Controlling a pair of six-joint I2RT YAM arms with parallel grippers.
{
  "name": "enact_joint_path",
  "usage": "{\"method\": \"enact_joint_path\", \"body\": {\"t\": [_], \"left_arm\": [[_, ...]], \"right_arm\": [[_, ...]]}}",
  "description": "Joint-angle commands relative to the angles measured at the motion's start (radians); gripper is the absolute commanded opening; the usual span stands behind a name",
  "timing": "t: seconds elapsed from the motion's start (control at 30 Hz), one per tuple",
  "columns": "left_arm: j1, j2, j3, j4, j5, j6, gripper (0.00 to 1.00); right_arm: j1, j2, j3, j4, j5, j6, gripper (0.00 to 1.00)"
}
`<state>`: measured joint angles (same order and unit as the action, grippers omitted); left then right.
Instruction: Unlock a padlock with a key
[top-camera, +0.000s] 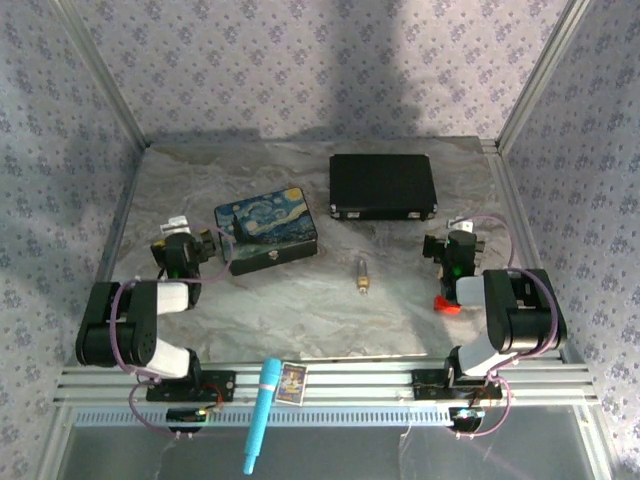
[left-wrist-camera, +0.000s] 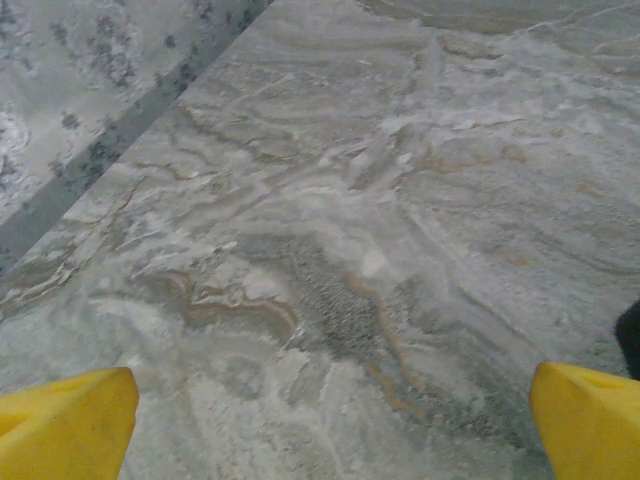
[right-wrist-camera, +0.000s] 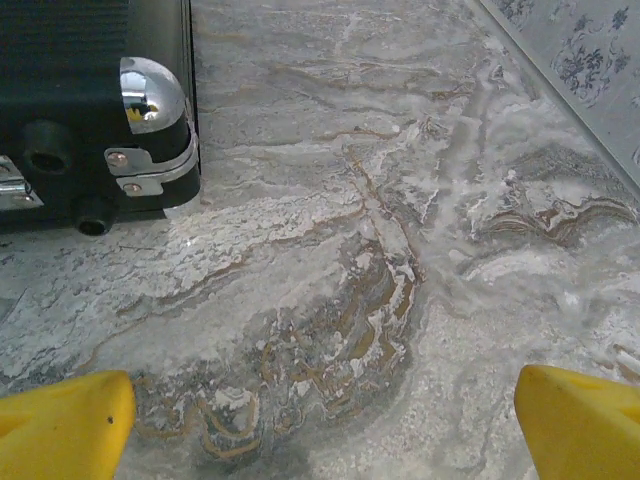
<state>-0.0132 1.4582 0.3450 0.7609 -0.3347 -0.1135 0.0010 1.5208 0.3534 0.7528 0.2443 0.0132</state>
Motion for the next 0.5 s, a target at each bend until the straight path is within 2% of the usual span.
{"method": "enact_joint_path", "body": {"t": [0.0, 0.03, 0.1, 0.13, 0.2, 0.47], "left_arm": [[0.006, 0.082, 0.044, 0.117, 0.076, 0.038, 1.0], [-0.004, 0.094, 0.023, 0.181, 0.075, 0.051, 1.0], [-0.003, 0.074, 0.044, 0.095, 0.071, 0.04, 1.0], [-0.003, 0.085, 0.036, 0.133, 0.071, 0.046, 1.0], [-0.004, 0.072, 0.044, 0.091, 0.074, 0.041, 1.0], [-0.004, 0.076, 0.045, 0.097, 0.069, 0.043, 1.0]], "right_arm": [[-0.006, -0.002, 0.023, 0.066, -0.036, -0.008, 0.99], [-0.004, -0.002, 0.022, 0.062, -0.034, -0.009, 0.99], [-0.004, -0.001, 0.021, 0.067, -0.034, -0.01, 0.99], [-0.004, -0.003, 0.023, 0.06, -0.035, -0.009, 0.99], [-0.004, -0.004, 0.024, 0.062, -0.034, -0.01, 0.99], [-0.007, -0.002, 0.027, 0.055, -0.041, -0.007, 0.99]]}}
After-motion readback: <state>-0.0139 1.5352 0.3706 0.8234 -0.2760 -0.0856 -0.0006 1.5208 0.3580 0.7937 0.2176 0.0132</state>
